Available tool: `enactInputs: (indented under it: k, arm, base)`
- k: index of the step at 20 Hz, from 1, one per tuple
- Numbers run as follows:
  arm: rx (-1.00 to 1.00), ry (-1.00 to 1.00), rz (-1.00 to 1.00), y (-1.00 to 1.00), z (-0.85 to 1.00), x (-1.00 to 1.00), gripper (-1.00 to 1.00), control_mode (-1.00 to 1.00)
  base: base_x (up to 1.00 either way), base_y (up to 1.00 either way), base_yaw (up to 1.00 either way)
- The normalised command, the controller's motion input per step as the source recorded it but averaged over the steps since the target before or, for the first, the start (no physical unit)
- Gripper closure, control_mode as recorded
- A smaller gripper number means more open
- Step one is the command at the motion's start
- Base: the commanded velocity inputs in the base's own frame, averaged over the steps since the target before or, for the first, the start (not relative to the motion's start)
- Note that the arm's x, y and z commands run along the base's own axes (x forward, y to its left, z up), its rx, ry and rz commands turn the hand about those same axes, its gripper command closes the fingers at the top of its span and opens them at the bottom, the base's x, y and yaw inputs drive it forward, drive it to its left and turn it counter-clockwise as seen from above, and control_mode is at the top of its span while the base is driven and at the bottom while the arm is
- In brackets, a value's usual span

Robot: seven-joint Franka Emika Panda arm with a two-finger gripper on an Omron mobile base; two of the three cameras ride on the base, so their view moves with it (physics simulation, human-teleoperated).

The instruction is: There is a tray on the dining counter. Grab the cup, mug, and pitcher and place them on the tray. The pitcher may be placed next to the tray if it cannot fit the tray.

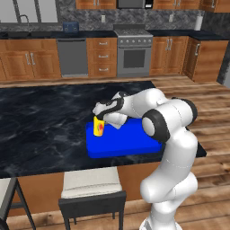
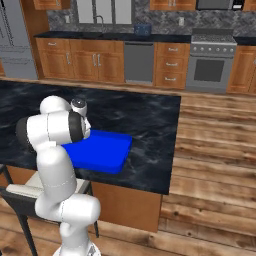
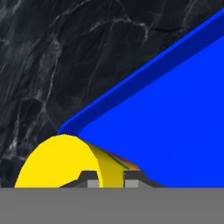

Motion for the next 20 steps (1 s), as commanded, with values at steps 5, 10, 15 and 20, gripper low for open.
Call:
enactInputs:
  k: [5, 10, 15, 20]
  arm:
    - [-0.03, 0.00, 0.00, 0.00, -0.06, 0.06, 1.00, -1.00]
    - [-0.01, 0.01, 0.00, 0.01, 0.00, 0.00, -1.00, -1.00]
    - [0.00, 0.00, 0.00, 0.00, 0.00, 0.00, -1.00, -1.00]
    - [0.00, 0.00, 0.00, 0.00, 0.00, 0.00, -1.00, -1.00]
  base:
    - [0.00, 0.00, 0.00]
    - [0.00, 0.00, 0.00]
    - [0.00, 0.00, 0.00]
    - [0.00, 0.00, 0.00]
